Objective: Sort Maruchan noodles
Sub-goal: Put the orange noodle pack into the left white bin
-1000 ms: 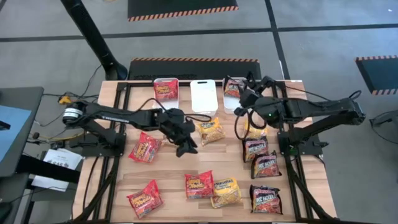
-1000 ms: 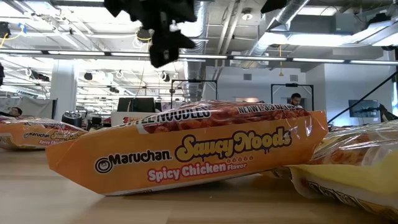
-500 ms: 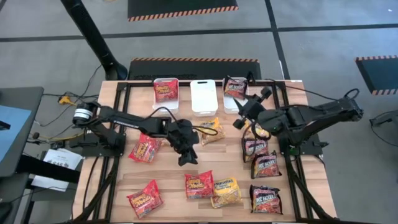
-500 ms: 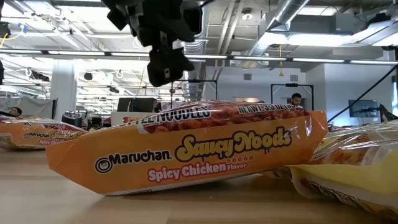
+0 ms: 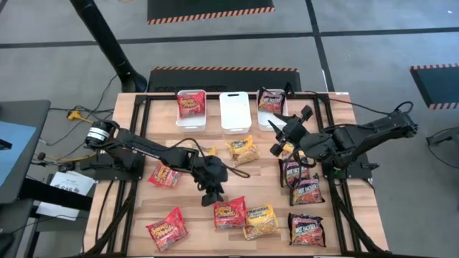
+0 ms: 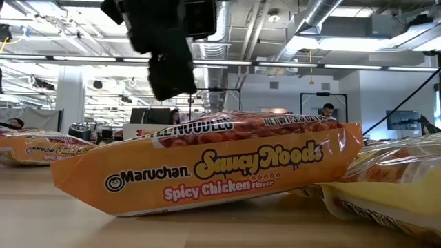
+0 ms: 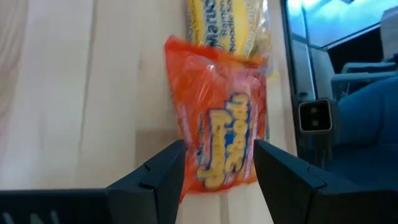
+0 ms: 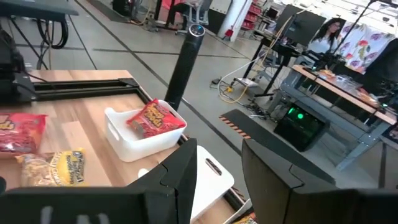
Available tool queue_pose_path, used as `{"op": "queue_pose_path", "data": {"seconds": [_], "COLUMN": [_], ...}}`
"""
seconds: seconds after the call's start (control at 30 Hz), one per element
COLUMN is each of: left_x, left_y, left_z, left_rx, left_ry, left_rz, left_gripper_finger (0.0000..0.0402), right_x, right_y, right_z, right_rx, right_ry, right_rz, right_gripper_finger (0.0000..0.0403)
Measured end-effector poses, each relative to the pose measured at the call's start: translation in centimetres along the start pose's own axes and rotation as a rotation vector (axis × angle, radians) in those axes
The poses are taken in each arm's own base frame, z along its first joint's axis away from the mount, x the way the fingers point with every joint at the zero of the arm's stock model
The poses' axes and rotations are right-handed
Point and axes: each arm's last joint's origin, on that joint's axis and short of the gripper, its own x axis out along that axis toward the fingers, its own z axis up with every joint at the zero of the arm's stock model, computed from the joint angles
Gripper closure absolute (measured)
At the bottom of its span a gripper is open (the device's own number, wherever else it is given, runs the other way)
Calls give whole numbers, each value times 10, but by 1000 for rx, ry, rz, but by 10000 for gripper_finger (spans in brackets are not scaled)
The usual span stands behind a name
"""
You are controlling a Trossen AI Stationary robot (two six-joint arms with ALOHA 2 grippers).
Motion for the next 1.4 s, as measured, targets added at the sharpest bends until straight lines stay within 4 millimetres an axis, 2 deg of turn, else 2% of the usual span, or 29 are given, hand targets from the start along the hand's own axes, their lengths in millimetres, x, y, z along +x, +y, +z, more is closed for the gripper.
{"op": "queue_pose_path", "data": {"seconds": [0.17,0.7,1.03,1.13,1.27,1.4], "left_x": [18,46,69,70,70,70], "left_y": [-1,9,21,22,22,21], "left_z": [-7,-16,-26,-28,-28,-29], "left_rx": [12,4,-56,-77,-82,-89], "left_ry": [19,47,98,110,108,112], "left_rz": [12,-23,-59,-47,-33,-38], "left_gripper_finger": [225,225,225,226,245,296], "right_x": [-2,-4,-4,-4,-4,-2], "right_y": [1,3,3,3,2,2], "right_z": [-1,-5,-6,-6,-7,-7], "right_rx": [45,44,43,41,48,63], "right_ry": [5,24,34,35,36,40], "right_rz": [10,43,41,40,39,32], "right_gripper_finger": [251,251,251,251,251,251]}}
